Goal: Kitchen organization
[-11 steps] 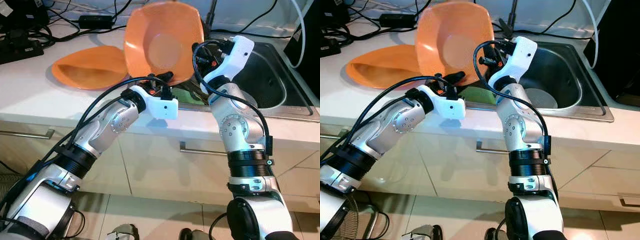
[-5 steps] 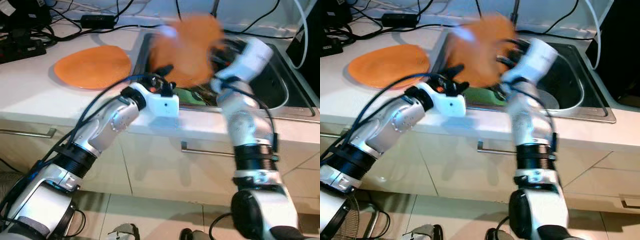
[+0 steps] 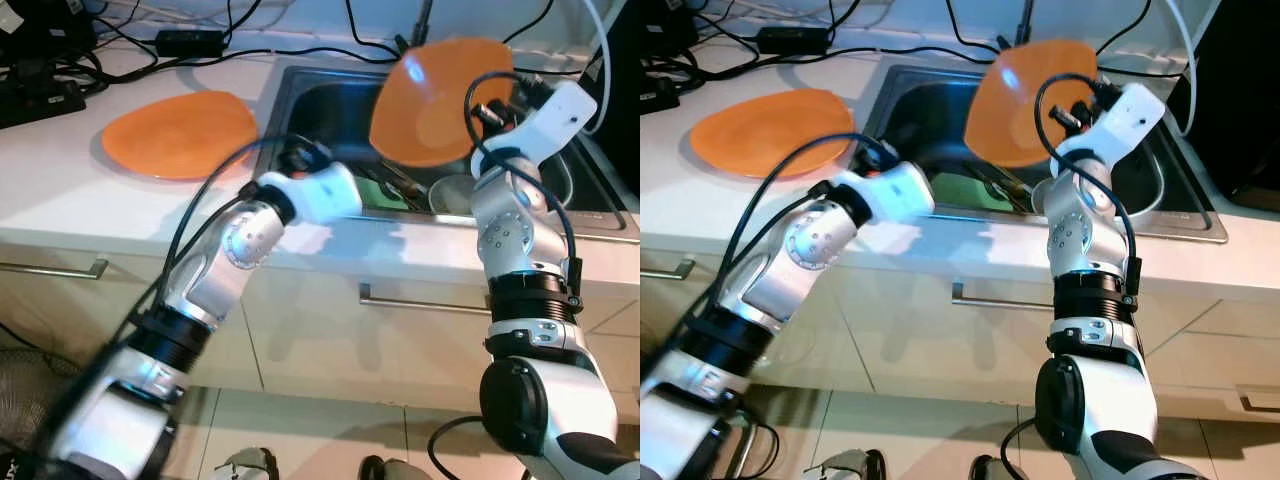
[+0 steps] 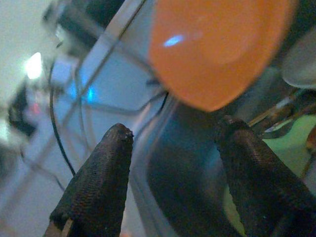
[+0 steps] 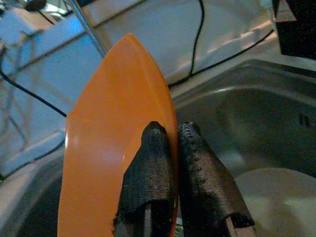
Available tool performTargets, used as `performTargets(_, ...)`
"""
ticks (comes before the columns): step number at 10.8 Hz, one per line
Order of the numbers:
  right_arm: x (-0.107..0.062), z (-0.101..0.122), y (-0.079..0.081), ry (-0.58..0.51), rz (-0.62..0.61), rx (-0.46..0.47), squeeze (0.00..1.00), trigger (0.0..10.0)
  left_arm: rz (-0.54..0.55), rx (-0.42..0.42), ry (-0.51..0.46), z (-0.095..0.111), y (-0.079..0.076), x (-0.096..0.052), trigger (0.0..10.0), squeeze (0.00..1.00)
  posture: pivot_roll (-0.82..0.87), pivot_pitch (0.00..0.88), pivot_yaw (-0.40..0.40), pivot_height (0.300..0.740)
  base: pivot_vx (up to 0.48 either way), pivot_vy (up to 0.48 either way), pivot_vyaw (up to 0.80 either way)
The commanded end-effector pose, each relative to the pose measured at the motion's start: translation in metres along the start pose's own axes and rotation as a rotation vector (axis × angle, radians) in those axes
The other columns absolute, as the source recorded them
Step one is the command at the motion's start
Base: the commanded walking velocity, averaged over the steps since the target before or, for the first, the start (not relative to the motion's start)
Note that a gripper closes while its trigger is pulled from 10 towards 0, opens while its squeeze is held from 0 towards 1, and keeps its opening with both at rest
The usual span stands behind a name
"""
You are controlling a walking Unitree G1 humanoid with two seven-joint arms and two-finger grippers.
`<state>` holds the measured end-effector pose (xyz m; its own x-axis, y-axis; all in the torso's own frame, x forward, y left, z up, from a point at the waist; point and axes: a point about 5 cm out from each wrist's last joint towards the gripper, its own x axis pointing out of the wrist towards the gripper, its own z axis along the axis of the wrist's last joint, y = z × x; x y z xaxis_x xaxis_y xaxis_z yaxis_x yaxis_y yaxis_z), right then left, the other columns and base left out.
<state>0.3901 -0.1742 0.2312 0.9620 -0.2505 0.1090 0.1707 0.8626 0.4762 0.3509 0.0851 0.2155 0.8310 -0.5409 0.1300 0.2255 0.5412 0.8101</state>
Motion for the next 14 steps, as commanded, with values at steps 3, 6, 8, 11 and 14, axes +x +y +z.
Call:
performTargets(3,0.007,0.004,0.003,-0.071,0.042,-0.164,0.00,10.0,0.037,-0.573,0.098,-0.003,-0.012,-0.004,10.0,0.00,0.10,0.073,-0.019,0.740,0.000,0.000,0.00)
performTargets(6,0.011,-0.013,0.006,-0.018,0.096,-0.292,0.00,10.0,-0.035,-0.813,0.155,0.005,-0.031,-0.006,10.0,0.00,0.11,0.070,-0.019,0.740,0.000,0.000,0.00)
performTargets(8,0.017,-0.019,0.006,0.022,0.114,-0.392,0.00,10.0,-0.078,-0.859,0.173,0.013,-0.037,-0.009,10.0,0.00,0.12,0.071,-0.018,0.740,0.000,0.000,0.00)
performTargets(11,0.023,-0.019,0.008,0.066,0.104,-0.488,0.00,10.0,-0.117,-0.884,0.201,0.019,-0.042,-0.014,10.0,0.00,0.14,0.076,-0.024,0.740,0.000,0.000,0.00)
performTargets(14,0.024,-0.022,0.004,0.103,0.083,-0.532,0.00,10.0,-0.132,-0.899,0.248,0.020,-0.047,-0.023,10.0,0.00,0.18,0.093,-0.032,0.740,0.000,0.000,0.00)
